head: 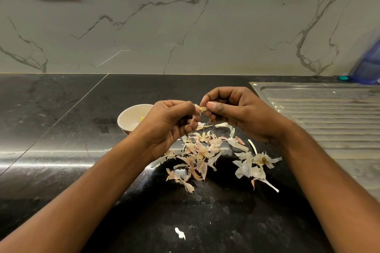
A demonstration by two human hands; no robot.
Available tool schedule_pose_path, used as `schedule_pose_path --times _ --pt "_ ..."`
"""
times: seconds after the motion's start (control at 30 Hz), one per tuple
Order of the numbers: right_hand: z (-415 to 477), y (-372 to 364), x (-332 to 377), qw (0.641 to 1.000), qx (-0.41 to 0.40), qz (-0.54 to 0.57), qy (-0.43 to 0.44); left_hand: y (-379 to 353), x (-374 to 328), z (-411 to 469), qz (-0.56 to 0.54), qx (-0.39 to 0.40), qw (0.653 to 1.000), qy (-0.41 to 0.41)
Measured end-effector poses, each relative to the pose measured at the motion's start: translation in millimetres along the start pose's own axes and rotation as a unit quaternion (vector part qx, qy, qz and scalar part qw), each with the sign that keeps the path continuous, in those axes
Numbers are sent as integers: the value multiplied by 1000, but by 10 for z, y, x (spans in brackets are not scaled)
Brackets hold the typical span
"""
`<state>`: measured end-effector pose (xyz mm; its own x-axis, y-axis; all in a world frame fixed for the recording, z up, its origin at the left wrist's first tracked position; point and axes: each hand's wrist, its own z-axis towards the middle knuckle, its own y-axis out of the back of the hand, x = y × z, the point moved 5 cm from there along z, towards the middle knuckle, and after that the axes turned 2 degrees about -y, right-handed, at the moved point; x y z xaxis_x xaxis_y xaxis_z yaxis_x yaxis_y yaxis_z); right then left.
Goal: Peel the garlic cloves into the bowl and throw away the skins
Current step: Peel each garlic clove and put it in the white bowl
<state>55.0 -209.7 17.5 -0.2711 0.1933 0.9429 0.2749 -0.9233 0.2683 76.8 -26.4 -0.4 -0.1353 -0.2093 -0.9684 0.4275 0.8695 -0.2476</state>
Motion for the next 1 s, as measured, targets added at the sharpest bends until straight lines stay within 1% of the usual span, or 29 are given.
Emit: schedule_pose_path --times 0.13,0.27,0.37,0.43,0.5,0.63,0.73,0.83,1.0 --pt "10 -5 -11 1000 -17 6 -3 -7 -22 2 -10 0 1000 -5" --pt "13 57 -10 995 -88 -57 -5 -1 -33 2 -4 -16 1000 -19" --pt "8 113 12 991 -126 -52 15 51 -27 28 22 -43 998 -34" --pt "2 127 24 990 -127 -55 24 94 -21 47 40 -63 996 -46" --pt "1 100 25 991 -111 -63 23 113 -19 53 63 -71 994 -59" --pt "3 12 13 995 -82 -63 13 75 -14 39 79 -57 993 -71" --pt "2 2 -3 996 -76 -53 3 53 -16 31 76 -40 994 -74" --pt "6 8 -10 995 -78 -64 10 42 -20 28 74 -31 994 -70" --pt "-7 108 8 992 -114 -56 19 69 -26 45 50 -45 996 -65"
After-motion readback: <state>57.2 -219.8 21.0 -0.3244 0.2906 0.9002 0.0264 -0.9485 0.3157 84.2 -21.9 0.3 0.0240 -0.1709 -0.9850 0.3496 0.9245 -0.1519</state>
